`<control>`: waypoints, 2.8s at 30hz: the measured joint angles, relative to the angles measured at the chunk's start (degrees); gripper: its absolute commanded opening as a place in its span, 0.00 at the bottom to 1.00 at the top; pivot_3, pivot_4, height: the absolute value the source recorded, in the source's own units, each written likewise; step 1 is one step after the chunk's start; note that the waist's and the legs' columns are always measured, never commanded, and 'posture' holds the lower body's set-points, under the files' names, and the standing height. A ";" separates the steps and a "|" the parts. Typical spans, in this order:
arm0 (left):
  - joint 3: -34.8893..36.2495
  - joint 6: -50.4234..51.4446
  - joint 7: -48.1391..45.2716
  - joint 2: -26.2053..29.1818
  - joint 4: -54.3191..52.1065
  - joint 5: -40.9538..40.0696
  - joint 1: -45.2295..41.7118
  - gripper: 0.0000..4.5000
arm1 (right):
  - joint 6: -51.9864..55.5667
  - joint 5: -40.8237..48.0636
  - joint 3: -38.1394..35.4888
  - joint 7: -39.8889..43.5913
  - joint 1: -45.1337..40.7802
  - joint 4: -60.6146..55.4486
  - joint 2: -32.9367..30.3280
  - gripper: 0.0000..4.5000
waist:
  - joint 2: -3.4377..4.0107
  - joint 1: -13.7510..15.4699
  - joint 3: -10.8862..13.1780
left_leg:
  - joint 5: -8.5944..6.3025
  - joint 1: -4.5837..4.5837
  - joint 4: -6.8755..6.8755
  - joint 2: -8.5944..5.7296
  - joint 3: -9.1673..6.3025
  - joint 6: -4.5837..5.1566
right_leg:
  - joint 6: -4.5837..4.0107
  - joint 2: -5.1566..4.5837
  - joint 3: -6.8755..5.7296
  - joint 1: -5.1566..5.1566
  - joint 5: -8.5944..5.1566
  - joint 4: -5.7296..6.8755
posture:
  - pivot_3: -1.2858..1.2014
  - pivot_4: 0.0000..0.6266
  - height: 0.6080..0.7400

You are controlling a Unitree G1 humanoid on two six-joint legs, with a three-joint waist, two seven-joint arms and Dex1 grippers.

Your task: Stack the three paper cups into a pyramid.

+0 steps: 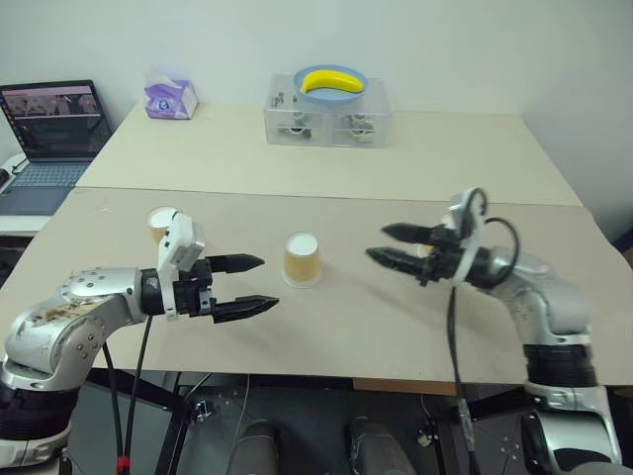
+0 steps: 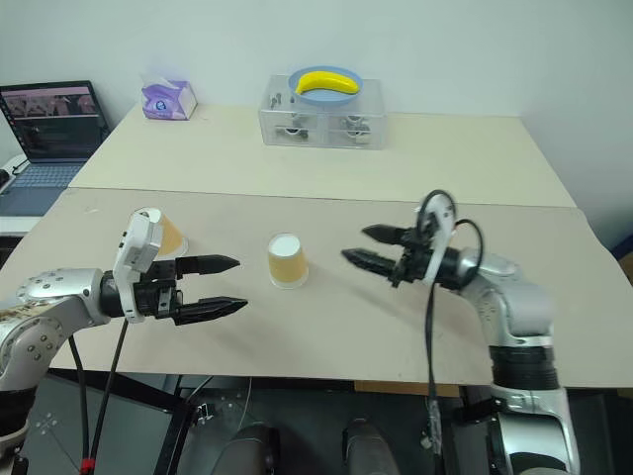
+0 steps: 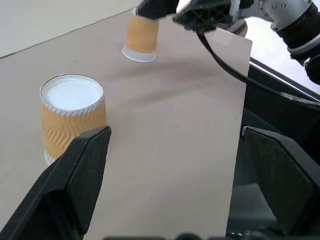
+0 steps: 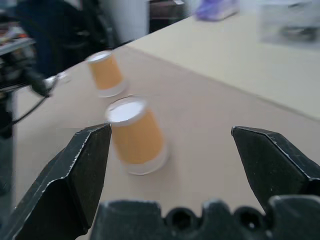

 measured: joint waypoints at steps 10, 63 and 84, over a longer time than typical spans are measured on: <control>-2.98 -0.81 -3.03 -1.24 3.76 2.37 -3.86 1.00 | -2.16 -1.59 -8.28 -7.73 8.75 -1.60 -3.22 0.99 | -0.01 -0.79 0.01 | 0.00 0.13 0.00 0.00 0.02 0.01 | 0.01 0.03 0.08 0.08 -0.01 0.06 | 0.52 0.24 0.65; -0.15 0.41 -1.81 -1.46 1.20 1.95 -2.33 1.00 | -20.02 -12.42 3.94 -6.71 -6.86 32.36 -0.35 0.59 | 0.00 -0.37 0.02 | 0.00 0.10 -0.01 0.00 0.05 0.00 | 0.01 0.02 0.09 0.07 -0.01 0.01 | 0.52 0.24 0.65; 0.46 0.56 -1.16 -1.39 0.32 0.55 -1.24 1.00 | -6.63 -2.64 9.55 10.87 -7.06 18.77 -1.12 0.59 | 0.05 -0.15 0.06 | 0.00 0.11 0.00 0.02 0.04 0.01 | 0.01 0.03 0.07 0.08 -0.01 0.02 | 0.52 0.24 0.65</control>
